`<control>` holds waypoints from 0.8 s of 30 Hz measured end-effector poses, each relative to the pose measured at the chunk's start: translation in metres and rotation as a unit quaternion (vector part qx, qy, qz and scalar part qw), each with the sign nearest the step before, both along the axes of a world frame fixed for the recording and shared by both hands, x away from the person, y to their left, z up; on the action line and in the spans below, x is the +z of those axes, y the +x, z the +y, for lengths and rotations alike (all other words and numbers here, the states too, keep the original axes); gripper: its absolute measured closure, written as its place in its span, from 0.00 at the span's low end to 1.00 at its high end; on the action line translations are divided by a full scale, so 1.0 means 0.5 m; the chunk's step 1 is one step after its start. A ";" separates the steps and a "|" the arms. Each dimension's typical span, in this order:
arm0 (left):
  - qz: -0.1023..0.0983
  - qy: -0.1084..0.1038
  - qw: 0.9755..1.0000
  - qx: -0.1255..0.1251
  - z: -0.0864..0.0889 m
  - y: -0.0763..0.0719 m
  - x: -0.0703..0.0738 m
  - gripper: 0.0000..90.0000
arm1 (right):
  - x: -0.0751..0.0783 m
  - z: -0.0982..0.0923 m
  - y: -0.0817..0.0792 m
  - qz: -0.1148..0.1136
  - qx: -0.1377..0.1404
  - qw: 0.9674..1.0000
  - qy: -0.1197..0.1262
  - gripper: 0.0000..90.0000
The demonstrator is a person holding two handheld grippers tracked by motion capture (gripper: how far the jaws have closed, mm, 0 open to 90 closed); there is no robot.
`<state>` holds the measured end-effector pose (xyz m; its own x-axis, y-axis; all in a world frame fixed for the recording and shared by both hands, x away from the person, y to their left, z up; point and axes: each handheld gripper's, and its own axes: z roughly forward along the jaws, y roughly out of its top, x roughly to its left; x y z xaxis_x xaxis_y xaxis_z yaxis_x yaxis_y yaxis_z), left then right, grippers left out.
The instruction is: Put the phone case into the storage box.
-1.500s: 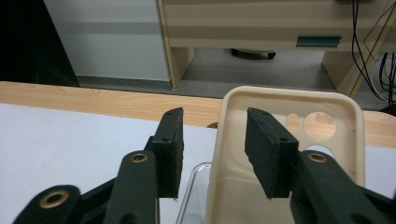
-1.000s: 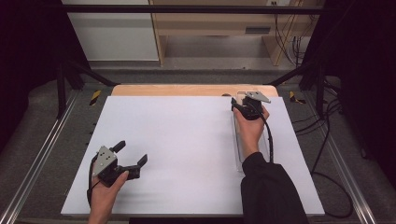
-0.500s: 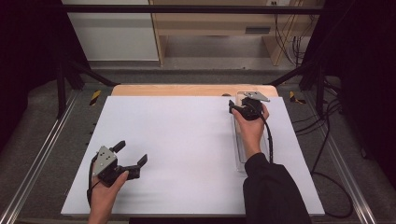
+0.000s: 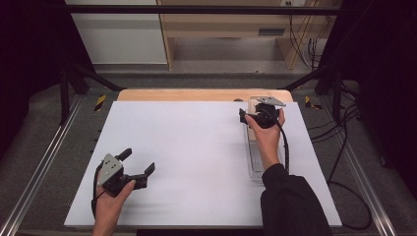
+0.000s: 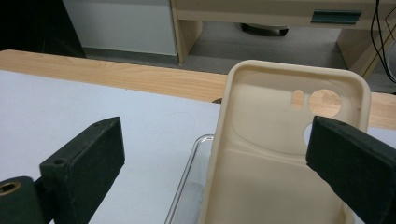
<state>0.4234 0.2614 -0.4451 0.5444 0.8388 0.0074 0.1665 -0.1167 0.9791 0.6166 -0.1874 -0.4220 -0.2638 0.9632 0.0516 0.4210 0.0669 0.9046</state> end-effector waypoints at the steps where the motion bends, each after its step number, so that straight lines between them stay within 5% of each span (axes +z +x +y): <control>1: 0.000 0.000 1.000 -0.001 -0.001 0.000 0.000 0.02 | 0.002 0.000 -0.002 0.002 0.001 1.000 0.001 0.05; 24: -0.010 -0.004 1.000 0.009 0.015 -0.012 0.003 0.02 | 0.072 -0.023 -0.058 0.004 0.028 0.999 0.023 0.07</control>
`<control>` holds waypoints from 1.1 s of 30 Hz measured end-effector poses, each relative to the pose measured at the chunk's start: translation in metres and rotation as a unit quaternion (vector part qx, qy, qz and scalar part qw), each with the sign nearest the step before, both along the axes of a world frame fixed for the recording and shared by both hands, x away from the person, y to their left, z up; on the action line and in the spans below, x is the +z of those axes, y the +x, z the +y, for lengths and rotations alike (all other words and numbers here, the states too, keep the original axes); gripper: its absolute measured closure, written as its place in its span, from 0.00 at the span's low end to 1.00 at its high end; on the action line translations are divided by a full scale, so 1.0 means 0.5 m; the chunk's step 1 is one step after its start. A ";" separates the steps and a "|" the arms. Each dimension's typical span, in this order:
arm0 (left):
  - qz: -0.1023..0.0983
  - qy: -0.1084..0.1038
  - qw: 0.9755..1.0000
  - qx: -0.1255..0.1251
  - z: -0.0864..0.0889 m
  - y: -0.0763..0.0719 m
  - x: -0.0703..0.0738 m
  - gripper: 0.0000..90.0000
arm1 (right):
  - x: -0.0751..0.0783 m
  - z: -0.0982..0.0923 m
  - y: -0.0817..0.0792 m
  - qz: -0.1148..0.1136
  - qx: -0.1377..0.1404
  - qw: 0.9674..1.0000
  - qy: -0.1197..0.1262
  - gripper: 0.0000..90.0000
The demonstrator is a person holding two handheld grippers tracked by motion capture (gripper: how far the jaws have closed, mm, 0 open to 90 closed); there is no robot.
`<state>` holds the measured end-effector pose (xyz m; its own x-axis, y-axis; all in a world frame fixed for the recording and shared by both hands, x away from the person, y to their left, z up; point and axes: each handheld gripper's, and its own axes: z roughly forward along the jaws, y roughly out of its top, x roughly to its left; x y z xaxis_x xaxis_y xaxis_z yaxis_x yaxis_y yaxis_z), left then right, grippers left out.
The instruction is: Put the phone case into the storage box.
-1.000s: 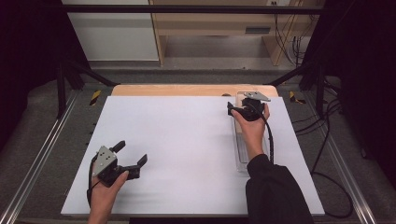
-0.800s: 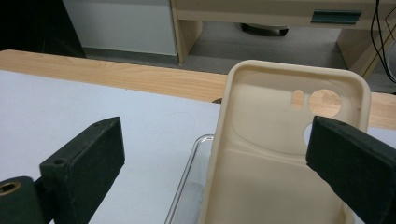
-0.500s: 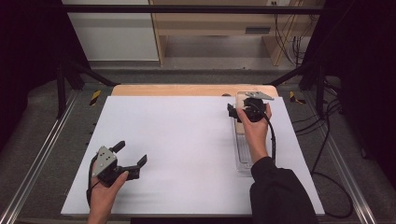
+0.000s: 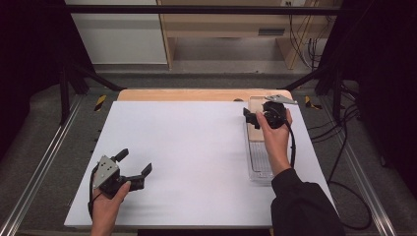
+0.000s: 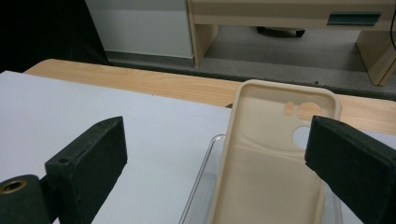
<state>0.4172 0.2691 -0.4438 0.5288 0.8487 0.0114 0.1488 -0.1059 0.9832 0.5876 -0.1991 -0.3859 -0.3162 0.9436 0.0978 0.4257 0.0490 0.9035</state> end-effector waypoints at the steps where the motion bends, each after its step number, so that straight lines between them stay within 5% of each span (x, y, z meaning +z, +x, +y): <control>1: 0.000 -0.001 1.000 0.001 0.001 -0.001 0.000 0.02 | 0.002 -0.003 -0.001 0.001 0.000 1.000 0.002 0.08; 12: -0.008 -0.007 1.000 0.007 0.015 -0.022 -0.009 0.02 | 0.026 -0.013 -0.018 -0.003 0.017 1.000 0.020 0.08; 23: -0.007 -0.023 0.999 0.022 0.026 -0.020 -0.014 0.02 | 0.067 -0.027 -0.047 -0.030 0.037 0.998 0.029 0.08; 33: -0.006 -0.023 1.000 0.021 0.033 -0.020 -0.017 0.02 | 0.087 -0.045 -0.068 -0.066 0.026 0.997 0.035 0.07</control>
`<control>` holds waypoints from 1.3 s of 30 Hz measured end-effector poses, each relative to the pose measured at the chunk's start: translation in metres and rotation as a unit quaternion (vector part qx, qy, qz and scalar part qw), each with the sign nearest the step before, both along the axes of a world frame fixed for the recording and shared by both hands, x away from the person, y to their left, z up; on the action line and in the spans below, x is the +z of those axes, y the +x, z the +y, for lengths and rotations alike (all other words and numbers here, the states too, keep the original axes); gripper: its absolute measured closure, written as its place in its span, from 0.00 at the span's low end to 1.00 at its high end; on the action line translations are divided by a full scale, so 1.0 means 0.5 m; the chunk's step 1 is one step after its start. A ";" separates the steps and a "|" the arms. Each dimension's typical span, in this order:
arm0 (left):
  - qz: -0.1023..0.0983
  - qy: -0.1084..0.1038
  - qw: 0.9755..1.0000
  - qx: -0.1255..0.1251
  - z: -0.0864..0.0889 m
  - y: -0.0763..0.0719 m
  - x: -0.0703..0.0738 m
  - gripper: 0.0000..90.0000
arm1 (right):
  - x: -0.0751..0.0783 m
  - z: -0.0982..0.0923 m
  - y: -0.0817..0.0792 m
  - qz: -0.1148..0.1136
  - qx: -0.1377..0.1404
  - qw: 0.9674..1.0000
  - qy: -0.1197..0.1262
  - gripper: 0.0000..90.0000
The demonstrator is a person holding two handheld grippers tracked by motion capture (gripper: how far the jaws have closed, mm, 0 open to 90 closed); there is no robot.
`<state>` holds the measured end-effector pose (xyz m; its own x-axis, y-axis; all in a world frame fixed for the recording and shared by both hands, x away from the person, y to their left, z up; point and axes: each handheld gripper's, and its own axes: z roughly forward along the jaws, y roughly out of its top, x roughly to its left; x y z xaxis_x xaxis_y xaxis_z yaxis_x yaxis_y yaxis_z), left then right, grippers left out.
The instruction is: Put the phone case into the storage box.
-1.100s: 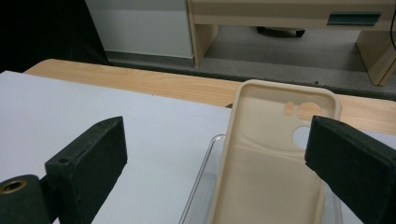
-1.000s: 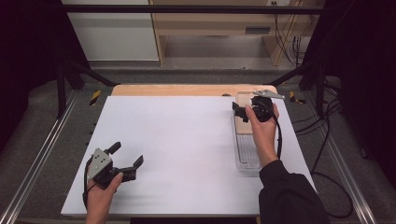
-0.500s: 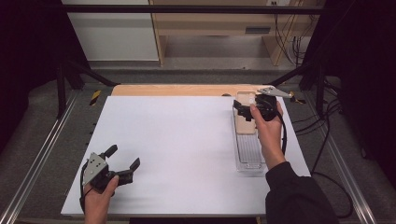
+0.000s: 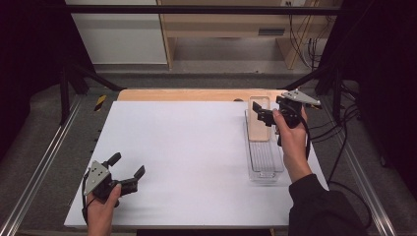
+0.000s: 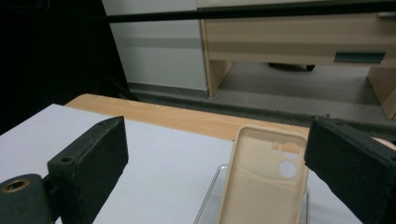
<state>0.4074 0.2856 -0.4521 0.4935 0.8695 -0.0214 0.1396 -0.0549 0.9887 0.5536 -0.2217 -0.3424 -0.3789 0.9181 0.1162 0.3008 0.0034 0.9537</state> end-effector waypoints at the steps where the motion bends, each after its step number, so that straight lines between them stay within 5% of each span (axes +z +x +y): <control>1: -0.001 0.002 1.000 -0.001 0.000 0.000 0.000 0.02 | 0.002 0.000 -0.002 -0.004 0.000 1.000 0.000 0.07; 14: -0.003 0.001 1.000 0.002 0.008 -0.001 0.000 0.02 | 0.025 0.003 -0.033 -0.092 0.006 0.996 -0.010 0.05; 39: -0.014 0.013 1.000 -0.013 0.033 -0.017 -0.005 0.02 | 0.029 -0.031 -0.079 -0.108 0.040 0.993 -0.019 0.04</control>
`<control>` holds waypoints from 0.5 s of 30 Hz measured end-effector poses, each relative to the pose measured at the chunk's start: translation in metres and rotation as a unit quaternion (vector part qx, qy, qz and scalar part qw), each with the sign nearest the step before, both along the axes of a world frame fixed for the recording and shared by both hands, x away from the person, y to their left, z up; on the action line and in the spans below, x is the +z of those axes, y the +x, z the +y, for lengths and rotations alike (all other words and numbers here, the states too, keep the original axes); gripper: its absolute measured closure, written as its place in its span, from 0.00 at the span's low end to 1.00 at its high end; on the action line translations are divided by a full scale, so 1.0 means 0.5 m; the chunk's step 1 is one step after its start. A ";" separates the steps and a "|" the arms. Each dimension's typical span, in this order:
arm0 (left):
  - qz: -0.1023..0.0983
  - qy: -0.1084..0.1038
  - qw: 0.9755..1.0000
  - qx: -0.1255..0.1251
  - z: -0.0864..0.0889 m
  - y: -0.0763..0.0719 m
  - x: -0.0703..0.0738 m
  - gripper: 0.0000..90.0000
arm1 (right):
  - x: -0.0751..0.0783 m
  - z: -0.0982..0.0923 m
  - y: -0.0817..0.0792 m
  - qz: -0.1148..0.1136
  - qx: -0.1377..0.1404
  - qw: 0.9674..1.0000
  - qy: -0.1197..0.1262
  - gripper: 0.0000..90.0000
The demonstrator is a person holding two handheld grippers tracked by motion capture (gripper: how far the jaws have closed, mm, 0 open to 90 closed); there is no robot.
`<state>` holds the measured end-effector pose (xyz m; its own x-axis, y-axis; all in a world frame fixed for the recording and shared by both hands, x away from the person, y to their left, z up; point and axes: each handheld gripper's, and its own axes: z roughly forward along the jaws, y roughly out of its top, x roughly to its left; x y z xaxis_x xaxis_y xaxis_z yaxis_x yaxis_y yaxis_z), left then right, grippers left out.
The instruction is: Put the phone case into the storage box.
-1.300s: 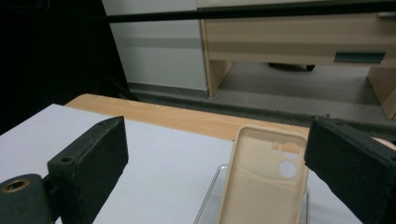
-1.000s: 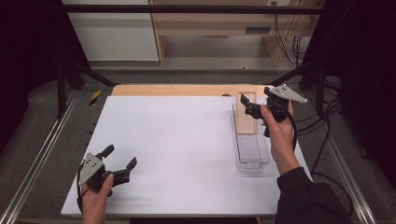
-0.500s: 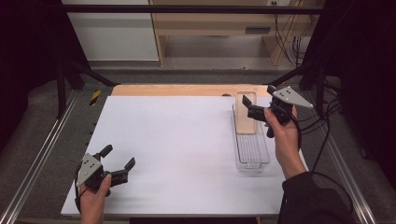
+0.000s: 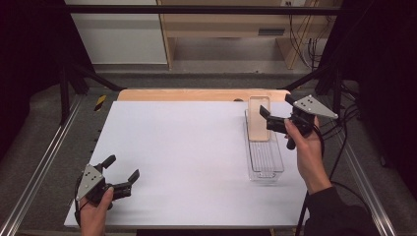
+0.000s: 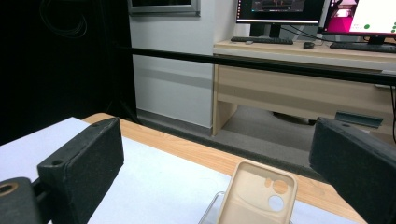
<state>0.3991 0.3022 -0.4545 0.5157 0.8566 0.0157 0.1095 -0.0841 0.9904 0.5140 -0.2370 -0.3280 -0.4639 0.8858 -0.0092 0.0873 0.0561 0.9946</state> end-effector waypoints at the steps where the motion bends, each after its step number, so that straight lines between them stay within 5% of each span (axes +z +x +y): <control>1: -0.001 -0.001 1.000 -0.001 0.001 0.000 0.000 0.02 | 0.000 -0.002 -0.002 0.000 0.000 1.000 0.000 0.04; 15: -0.004 -0.004 1.000 -0.002 0.005 0.000 -0.001 0.02 | -0.008 -0.024 -0.020 0.001 0.003 1.000 0.003 0.04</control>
